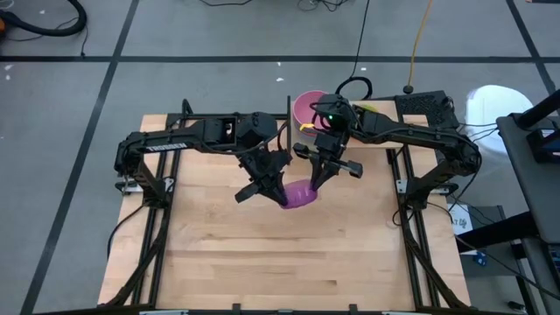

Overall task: Place and stack bowls onto a shelf
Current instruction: Stack the violet bowl on the shelf

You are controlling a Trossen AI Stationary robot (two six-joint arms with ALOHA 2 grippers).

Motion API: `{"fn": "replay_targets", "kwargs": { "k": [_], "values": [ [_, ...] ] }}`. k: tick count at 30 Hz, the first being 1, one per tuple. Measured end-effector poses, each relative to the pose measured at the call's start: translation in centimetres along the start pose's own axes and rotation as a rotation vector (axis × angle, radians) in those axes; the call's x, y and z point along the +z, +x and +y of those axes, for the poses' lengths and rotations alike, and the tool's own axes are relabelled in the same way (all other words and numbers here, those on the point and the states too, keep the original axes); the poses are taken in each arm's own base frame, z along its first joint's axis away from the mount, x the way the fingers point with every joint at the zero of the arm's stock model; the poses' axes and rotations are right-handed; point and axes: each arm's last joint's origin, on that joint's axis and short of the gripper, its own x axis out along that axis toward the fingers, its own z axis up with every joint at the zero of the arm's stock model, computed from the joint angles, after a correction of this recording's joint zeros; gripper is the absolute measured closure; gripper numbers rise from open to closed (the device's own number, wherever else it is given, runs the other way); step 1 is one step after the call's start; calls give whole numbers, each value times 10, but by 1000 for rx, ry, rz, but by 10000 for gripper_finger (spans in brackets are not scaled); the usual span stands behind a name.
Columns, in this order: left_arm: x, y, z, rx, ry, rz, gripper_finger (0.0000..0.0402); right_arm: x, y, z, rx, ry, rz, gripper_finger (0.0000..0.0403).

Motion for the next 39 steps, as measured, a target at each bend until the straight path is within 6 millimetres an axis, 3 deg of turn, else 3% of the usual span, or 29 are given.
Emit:
{"fn": "replay_targets", "kwargs": {
  "k": [8, 29, 39],
  "values": [
    [11, -5, -4, 6, -3, -84, 359, 0, -1, -1, -18, -31, 2, 402],
    [15, -16, -5, 14, -34, -114, 355, -1, -11, -1, 34, -17, -19, 402],
    [23, -31, -17, 24, 10, -187, 354, 0, -14, -1, 48, -29, -28, 402]
  ]
}}
